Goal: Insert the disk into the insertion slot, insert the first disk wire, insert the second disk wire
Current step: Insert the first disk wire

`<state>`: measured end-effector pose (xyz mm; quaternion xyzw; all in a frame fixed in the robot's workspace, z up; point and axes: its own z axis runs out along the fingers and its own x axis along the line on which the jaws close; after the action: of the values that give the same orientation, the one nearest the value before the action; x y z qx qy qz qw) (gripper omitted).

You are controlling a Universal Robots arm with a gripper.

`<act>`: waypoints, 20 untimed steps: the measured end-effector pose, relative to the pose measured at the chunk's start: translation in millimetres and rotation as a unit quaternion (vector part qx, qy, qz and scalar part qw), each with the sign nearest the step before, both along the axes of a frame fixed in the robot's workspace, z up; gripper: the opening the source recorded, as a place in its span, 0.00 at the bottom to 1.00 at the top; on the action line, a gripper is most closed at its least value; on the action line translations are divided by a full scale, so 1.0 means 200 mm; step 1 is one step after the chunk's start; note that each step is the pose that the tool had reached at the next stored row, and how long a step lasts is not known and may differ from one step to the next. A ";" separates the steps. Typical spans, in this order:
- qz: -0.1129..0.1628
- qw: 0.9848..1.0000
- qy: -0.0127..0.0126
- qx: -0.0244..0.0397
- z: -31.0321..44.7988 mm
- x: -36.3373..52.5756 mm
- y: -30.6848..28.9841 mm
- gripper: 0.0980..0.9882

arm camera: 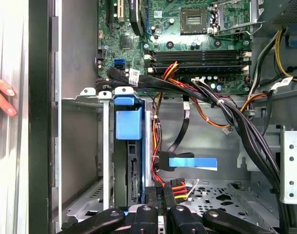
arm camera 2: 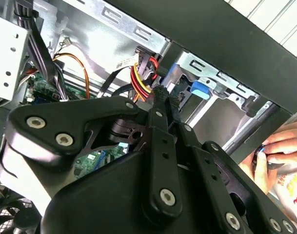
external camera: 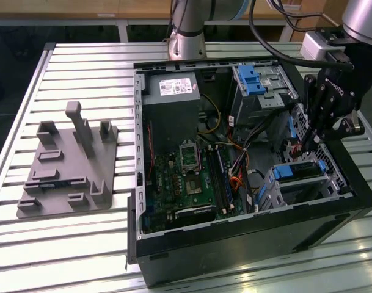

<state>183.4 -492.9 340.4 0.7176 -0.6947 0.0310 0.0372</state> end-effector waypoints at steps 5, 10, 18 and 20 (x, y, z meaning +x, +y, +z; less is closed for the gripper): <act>0.000 1.000 0.000 0.007 0.000 0.000 -0.042 0.08; -0.004 1.000 0.000 0.010 -0.001 0.000 -0.084 0.08; -0.018 1.000 0.000 0.010 -0.002 0.000 -0.100 0.08; -0.018 1.000 0.000 0.010 -0.002 0.000 -0.101 0.08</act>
<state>183.4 -513.1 340.1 0.7054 -0.7078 0.0235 0.0306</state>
